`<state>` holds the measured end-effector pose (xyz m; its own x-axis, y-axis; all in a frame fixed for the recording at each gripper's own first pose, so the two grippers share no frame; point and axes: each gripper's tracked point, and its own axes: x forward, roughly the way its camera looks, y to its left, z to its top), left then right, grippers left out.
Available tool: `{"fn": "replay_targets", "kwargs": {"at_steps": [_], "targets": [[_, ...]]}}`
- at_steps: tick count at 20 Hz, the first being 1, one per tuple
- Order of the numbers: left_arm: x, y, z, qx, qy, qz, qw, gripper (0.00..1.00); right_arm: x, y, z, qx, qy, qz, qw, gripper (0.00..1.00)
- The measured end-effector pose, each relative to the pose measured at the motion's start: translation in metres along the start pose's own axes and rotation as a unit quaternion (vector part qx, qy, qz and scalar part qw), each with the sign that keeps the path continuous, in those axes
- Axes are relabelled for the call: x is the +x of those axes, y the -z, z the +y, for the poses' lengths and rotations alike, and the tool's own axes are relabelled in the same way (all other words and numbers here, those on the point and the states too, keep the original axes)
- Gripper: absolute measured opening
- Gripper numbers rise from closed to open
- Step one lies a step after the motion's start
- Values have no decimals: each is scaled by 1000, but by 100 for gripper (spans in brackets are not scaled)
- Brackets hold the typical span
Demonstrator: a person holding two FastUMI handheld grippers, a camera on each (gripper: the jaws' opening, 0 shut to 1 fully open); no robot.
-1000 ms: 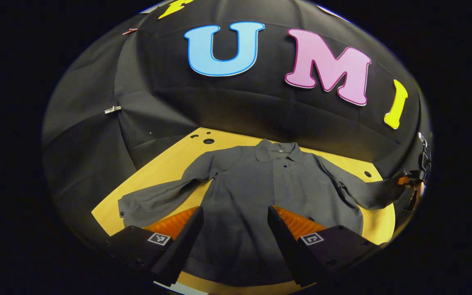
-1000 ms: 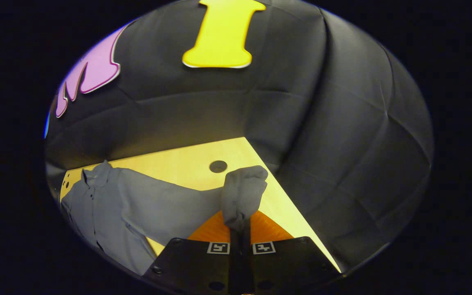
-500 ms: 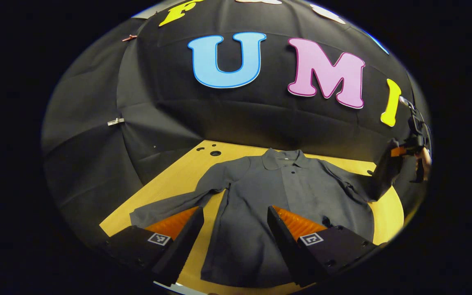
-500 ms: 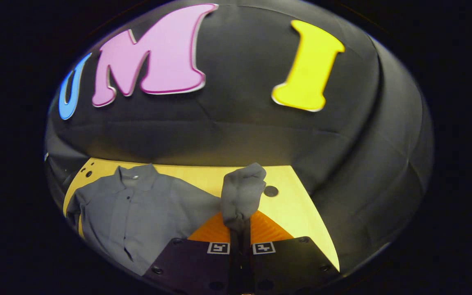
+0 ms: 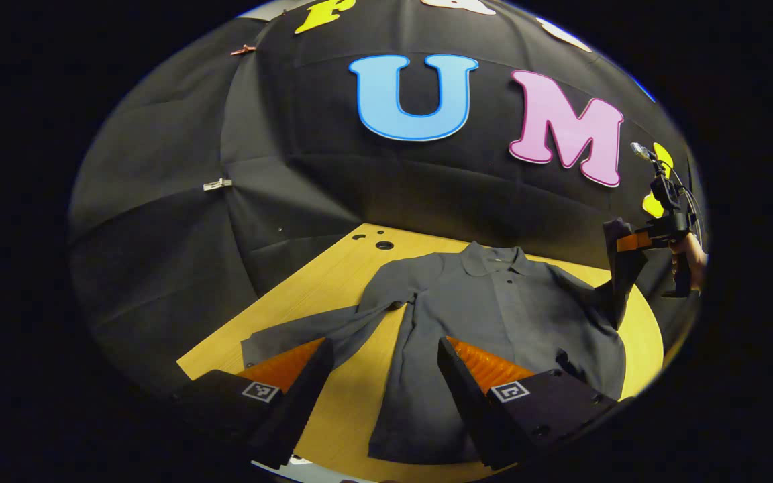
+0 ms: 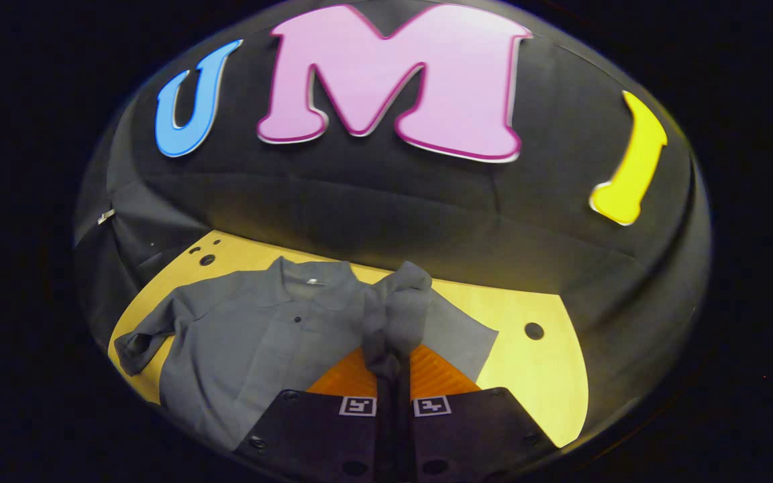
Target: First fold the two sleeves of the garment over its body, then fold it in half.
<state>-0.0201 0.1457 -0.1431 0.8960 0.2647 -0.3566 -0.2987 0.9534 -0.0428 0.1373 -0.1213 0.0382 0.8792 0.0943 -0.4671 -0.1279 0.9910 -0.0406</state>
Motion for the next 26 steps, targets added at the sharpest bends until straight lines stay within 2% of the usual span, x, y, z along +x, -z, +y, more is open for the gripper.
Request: {"fn": "replay_targets", "kwargs": {"at_steps": [5, 14, 22, 24, 26], "targets": [[-2, 12, 30, -17, -22, 17, 999, 98, 27, -20, 80, -16, -47, -4, 999, 5], [4, 22, 76, -50, -70, 29, 996, 98, 52, -11, 214, -48, -136, 19, 989, 5], [5, 22, 94, -71, -89, 28, 993, 98, 71, 31, 309, -115, -198, 46, 972, 6], [7, 24, 101, -73, -97, 31, 992, 98, 74, 44, 326, -125, -207, 56, 969, 8], [8, 25, 105, -75, -104, 31, 991, 96, 79, 55, 341, -129, -217, 67, 965, 16]]}}
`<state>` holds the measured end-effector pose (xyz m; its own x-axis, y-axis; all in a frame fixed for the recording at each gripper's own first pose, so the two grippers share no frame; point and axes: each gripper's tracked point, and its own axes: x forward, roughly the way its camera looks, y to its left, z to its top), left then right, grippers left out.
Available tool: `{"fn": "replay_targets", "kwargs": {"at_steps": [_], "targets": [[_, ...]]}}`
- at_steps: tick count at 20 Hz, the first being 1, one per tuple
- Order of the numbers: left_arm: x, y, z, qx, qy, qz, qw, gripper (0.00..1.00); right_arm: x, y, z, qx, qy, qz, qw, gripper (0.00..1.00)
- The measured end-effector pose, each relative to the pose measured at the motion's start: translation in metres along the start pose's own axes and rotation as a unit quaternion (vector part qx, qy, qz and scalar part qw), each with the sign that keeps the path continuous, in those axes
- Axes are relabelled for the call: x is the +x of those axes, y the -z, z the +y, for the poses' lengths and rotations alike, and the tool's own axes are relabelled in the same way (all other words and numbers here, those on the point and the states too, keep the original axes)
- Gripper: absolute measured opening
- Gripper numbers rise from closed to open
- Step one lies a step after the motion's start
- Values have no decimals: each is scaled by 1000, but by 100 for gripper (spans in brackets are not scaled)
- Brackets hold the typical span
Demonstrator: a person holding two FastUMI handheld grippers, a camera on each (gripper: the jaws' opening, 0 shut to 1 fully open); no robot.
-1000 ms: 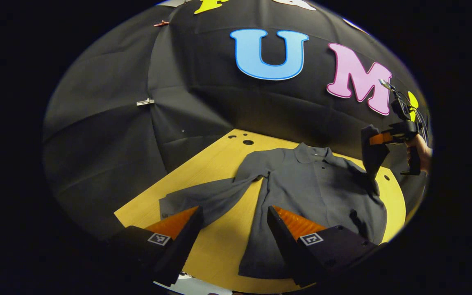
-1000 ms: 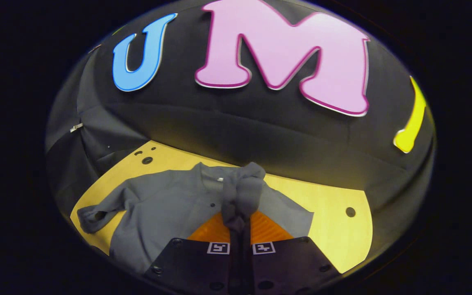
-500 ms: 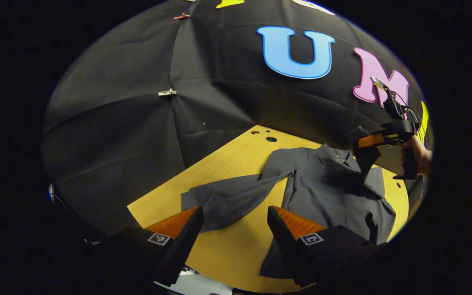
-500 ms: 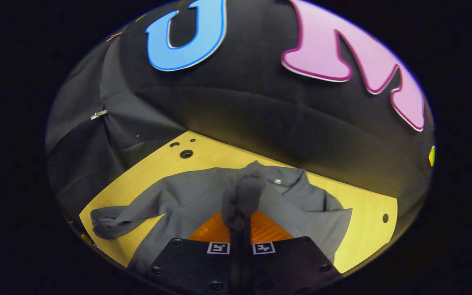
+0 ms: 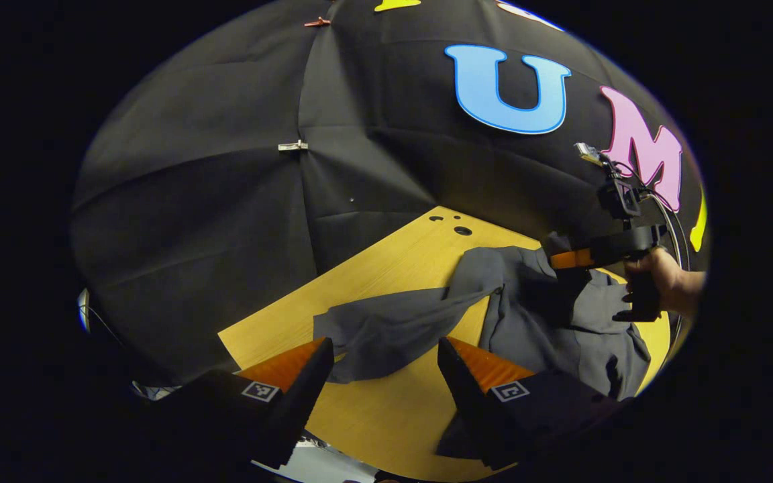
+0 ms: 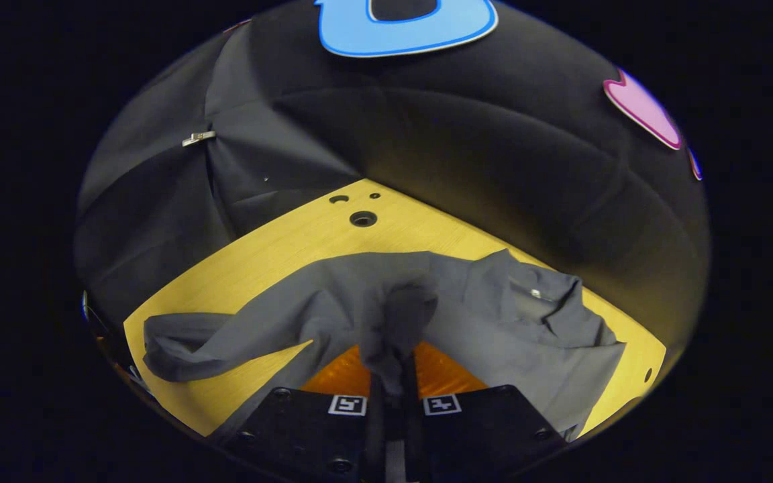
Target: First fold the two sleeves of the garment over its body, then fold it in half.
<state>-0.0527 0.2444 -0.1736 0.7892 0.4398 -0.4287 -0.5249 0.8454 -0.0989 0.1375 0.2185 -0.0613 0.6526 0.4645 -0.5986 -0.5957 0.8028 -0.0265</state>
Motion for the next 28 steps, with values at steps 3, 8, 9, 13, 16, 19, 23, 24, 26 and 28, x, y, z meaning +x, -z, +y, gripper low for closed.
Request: {"fn": "replay_targets", "kwargs": {"at_steps": [3, 8, 9, 13, 16, 19, 23, 24, 26, 28], "targets": [[0, 1, 5, -9, -5, 1, 1000, 98, 8, 9, 14, -1, -10, 12, 1000, 29], [9, 10, 18, -14, -15, 11, 1000, 98, 0, 3, 37, 31, -39, 1, 999, 55], [12, 11, 19, -15, -12, 12, 1000, 98, -4, 1, 38, 39, -39, -3, 998, 78], [26, 10, 32, -24, -22, 13, 999, 98, -40, 3, 19, 48, -11, -17, 999, 100], [40, 15, 36, -43, -28, 21, 998, 96, -80, 18, -7, 40, 17, -20, 999, 100], [62, 28, 44, -32, -36, 34, 998, 96, -117, 48, -21, 45, 32, -8, 998, 99], [81, 41, 48, -15, -39, 44, 998, 96, -163, 85, -42, 68, 58, -1, 996, 99], [85, 42, 49, -11, -38, 46, 998, 96, -175, 95, -45, 80, 62, 1, 995, 99], [93, 42, 47, -5, -30, 46, 998, 96, -197, 116, -49, 95, 69, 8, 993, 99], [102, 42, 44, 4, -24, 50, 998, 96, -222, 136, -58, 106, 80, 9, 991, 99]]}}
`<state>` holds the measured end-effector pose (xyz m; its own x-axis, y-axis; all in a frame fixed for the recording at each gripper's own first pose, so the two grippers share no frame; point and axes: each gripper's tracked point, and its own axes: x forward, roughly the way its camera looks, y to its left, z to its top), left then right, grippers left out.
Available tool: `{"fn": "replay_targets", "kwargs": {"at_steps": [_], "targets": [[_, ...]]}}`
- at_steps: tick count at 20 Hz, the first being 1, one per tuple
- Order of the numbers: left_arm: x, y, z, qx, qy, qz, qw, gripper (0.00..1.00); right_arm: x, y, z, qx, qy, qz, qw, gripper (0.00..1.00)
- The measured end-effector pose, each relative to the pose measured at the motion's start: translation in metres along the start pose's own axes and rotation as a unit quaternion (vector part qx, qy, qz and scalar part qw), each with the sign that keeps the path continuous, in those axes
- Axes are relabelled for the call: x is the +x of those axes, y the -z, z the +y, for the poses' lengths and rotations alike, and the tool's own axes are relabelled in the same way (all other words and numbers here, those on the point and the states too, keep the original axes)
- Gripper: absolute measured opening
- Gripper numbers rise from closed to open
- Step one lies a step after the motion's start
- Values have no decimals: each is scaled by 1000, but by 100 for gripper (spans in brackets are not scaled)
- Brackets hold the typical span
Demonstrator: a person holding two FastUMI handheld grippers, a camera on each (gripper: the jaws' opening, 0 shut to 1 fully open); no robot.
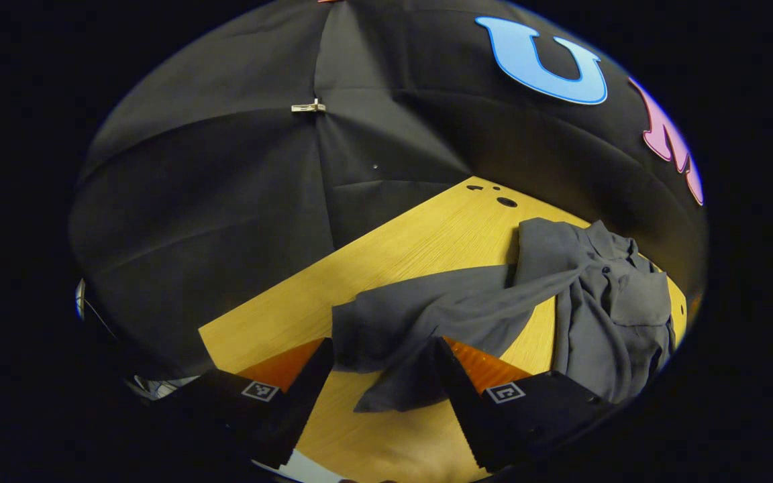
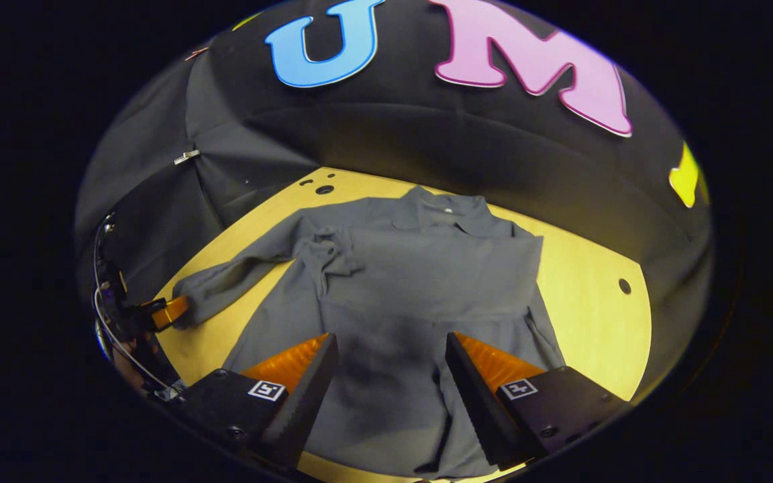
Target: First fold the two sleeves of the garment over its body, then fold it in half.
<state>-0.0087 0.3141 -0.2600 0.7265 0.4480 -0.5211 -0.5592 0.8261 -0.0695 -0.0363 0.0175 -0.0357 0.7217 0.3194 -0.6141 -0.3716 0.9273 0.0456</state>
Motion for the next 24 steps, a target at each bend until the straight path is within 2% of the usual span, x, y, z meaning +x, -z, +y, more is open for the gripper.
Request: {"fn": "replay_targets", "kwargs": {"at_steps": [3, 8, 10, 11, 12, 13, 14, 16, 19, 21, 23, 24], "targets": [[14, 0, -8, 21, 9, 11, 1000, 96, -26, 11, -8, 19, 7, -9, 1000, 99], [32, 13, -12, 44, 9, 52, 998, 96, -57, 25, -16, 13, 22, -17, 1000, 98], [36, 13, -17, 55, 18, 51, 997, 99, -63, 36, -18, 19, 25, -12, 999, 98], [36, 10, -16, 59, 22, 47, 997, 89, -64, 40, -16, 26, 24, -10, 999, 99], [38, 10, -19, 64, 32, 50, 996, 95, -66, 41, -17, 33, 25, -10, 999, 99], [39, 8, -21, 72, 40, 46, 996, 87, -66, 44, -18, 39, 26, -9, 999, 99], [39, 9, -24, 80, 51, 50, 994, 87, -66, 45, -19, 43, 27, -9, 999, 99], [41, 10, -31, 92, 64, 49, 993, 72, -67, 49, -22, 53, 28, -8, 998, 99], [42, 10, -40, 103, 74, 47, 991, 31, -66, 50, -25, 70, 28, -14, 997, 99], [41, 8, -43, 101, 72, 43, 991, 15, -63, 54, -29, 74, 31, -12, 997, 99], [41, 6, -43, 91, 65, 49, 992, 6, -64, 57, -35, 78, 34, -10, 996, 98], [39, 4, -42, 84, 59, 54, 993, 6, -65, 56, -38, 82, 35, -13, 996, 98]]}}
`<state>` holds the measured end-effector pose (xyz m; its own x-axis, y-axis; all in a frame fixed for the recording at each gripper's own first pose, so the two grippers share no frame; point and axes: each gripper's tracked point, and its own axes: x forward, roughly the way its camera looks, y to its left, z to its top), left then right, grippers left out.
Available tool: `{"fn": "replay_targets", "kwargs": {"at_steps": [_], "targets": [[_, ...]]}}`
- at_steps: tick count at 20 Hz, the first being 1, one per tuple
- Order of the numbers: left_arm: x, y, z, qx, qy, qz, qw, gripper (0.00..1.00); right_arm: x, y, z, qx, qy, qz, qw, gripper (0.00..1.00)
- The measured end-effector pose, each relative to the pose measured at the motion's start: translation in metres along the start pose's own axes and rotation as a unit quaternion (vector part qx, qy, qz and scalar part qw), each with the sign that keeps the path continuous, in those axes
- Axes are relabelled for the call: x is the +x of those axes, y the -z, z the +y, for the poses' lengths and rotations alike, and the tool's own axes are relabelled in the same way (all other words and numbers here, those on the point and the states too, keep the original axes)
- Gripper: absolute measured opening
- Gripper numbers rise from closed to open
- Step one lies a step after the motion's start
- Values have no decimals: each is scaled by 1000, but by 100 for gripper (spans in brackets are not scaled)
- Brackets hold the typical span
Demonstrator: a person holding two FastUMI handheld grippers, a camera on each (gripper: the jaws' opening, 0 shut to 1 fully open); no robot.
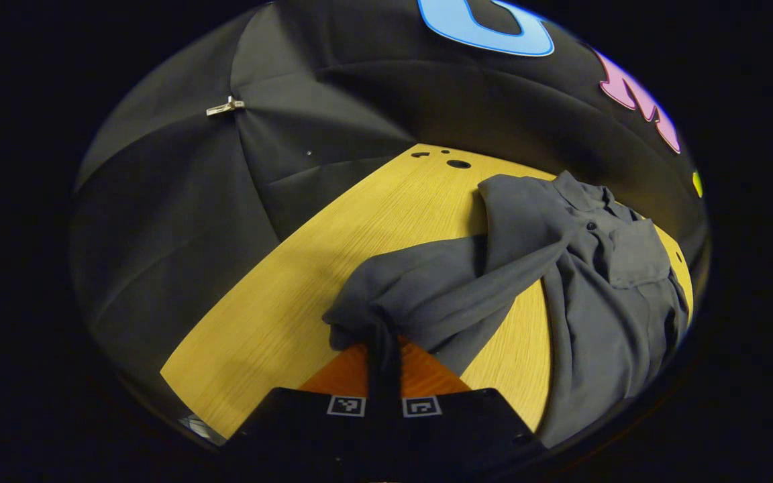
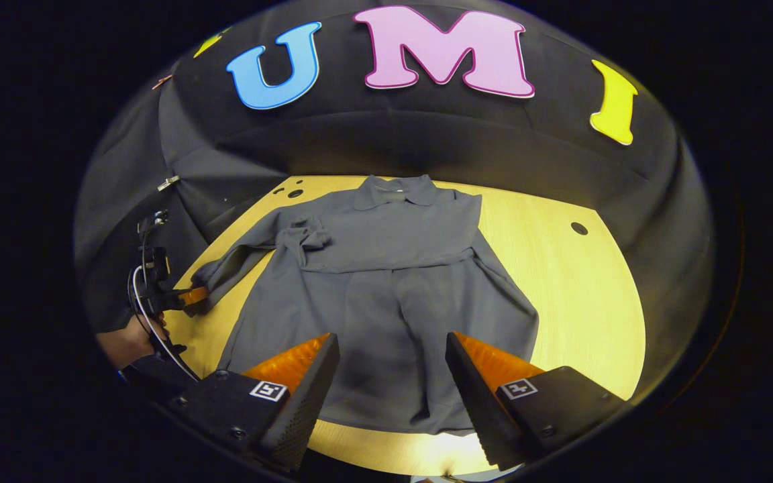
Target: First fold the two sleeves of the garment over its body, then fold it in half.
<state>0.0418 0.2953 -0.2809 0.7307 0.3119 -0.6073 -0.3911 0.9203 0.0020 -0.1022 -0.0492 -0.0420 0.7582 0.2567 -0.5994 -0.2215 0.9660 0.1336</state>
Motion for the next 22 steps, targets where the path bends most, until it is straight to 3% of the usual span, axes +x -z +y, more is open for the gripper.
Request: {"fn": "replay_targets", "kwargs": {"at_steps": [4, 6, 10, 14, 22], "targets": [[-15, -29, -5, -31, -14, -9, 999, 6, 6, 2, -13, 19, 11, -4, 1000, 98], [-28, -61, -21, -24, 1, -42, 999, 9, 9, 5, -16, 24, 10, -4, 1000, 98], [-47, -111, -65, -9, 27, -90, 996, 6, 12, 14, -35, 15, 21, -2, 1000, 98], [-64, -157, -126, -20, 78, -125, 989, 3, 11, 23, -54, 28, 30, 0, 999, 98], [-86, -193, -261, 39, 169, -152, 973, 6, 12, 46, -103, 74, 49, 9, 996, 98]]}}
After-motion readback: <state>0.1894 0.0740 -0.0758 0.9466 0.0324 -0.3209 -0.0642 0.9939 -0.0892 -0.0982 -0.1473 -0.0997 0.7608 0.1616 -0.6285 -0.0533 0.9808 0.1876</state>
